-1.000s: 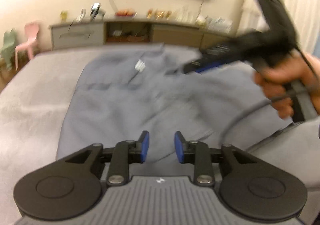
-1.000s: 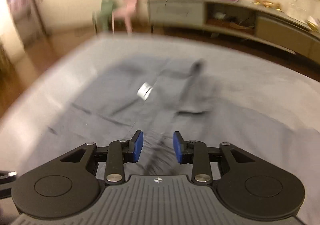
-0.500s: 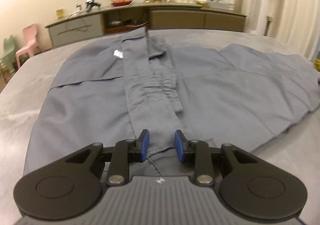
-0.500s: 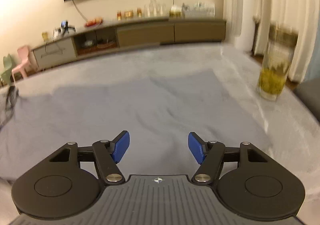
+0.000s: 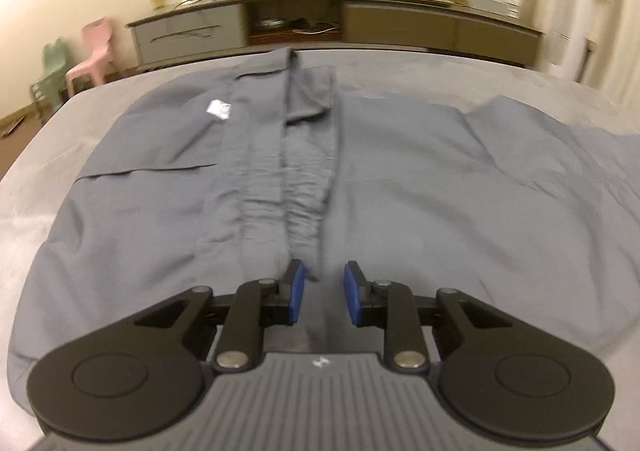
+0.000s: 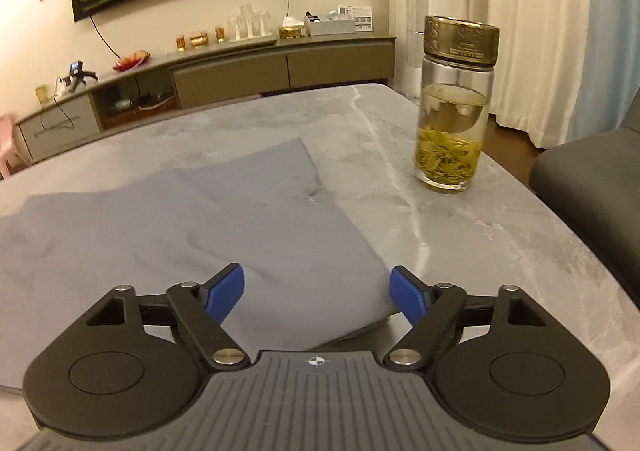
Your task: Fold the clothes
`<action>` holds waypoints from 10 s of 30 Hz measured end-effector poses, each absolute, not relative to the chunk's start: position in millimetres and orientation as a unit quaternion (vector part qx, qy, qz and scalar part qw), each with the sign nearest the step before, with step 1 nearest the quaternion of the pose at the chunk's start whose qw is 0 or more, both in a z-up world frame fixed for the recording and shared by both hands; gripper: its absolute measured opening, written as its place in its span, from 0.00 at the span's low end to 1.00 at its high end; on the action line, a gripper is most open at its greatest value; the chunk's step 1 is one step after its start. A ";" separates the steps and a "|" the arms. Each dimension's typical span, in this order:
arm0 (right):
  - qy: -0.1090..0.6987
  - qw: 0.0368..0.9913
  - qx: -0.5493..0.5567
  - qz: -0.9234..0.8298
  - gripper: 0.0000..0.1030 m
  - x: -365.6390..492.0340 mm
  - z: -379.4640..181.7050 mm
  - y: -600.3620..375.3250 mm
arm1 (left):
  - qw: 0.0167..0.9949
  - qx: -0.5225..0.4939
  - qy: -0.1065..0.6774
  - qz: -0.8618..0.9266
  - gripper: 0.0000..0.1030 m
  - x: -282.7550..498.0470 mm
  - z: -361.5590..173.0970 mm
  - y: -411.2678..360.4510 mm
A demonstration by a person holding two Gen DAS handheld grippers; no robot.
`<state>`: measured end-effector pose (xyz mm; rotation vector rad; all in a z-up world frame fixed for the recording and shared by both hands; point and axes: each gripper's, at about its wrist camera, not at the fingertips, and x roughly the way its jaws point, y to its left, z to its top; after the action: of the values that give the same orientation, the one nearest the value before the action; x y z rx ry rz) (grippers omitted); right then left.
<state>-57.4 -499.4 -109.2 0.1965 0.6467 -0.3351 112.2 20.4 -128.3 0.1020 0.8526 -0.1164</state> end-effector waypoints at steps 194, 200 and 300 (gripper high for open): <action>0.316 0.934 -0.002 0.167 0.35 5.5 -79.1 -246.2 | 0.882 0.035 0.404 -0.242 0.16 124.7 -90.5 -57.4; 0.345 0.924 -0.041 0.158 0.34 -0.3 -101.2 -225.8 | 0.879 0.023 0.411 -0.240 0.16 66.0 -106.2 -42.6; 0.192 0.922 -0.292 0.166 0.70 -13.9 -45.9 -66.8 | 0.841 -0.236 0.422 -0.245 0.29 194.3 -122.2 131.6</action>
<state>-13.9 -66.8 -45.9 -0.5996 0.3941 0.3417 194.3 131.6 -122.2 -0.4979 0.8914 -0.5175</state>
